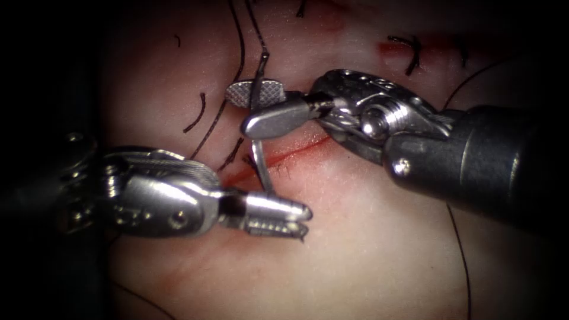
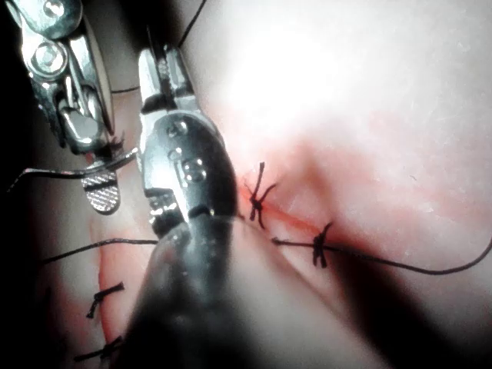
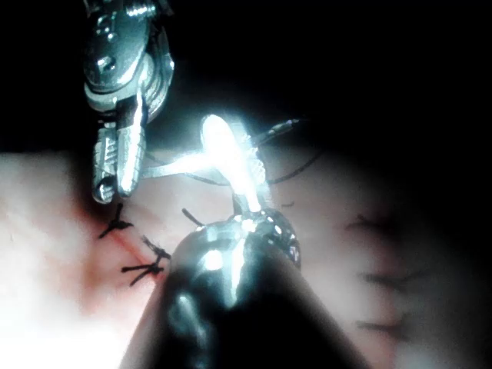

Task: Wound Closure
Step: Hand the needle over to the right needle driver.

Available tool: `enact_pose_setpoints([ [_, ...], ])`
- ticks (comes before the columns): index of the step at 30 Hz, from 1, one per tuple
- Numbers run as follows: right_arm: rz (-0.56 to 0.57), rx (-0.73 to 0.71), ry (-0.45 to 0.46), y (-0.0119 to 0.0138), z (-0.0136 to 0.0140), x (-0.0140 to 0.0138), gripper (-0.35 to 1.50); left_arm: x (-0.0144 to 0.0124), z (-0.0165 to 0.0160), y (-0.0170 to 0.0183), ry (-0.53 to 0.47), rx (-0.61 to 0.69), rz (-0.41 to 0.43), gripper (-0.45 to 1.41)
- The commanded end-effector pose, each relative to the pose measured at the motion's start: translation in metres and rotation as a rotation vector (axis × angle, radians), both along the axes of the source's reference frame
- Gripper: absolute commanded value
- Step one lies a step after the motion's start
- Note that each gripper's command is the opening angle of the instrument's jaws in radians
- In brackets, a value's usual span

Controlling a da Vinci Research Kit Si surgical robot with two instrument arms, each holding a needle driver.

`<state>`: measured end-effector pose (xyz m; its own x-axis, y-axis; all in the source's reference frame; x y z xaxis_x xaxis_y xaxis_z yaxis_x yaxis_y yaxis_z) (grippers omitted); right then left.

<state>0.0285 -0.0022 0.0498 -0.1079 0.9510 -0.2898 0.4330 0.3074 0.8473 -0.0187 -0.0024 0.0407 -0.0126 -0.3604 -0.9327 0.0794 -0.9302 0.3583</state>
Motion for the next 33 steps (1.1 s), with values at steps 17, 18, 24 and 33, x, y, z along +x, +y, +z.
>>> enact_pose_setpoints([
  [17,0.000,-0.012,0.003,0.0002,0.0009,0.0010,-0.11,-0.0008,0.0001,0.0003,-0.002,0.013,0.003,-0.35],
  [18,-0.002,-0.012,0.001,0.0003,0.0009,0.0010,-0.35,-0.0010,0.0001,0.0003,-0.003,0.013,0.004,-0.35],
  [24,-0.039,-0.054,0.007,0.0004,0.0011,0.0005,-0.35,-0.0009,0.0000,0.0005,0.007,0.068,-0.005,-0.21],
  [33,0.103,-0.232,-0.108,0.0029,0.0029,-0.0007,-0.35,-0.0003,-0.0008,0.0018,0.099,0.392,-0.193,0.79],
])
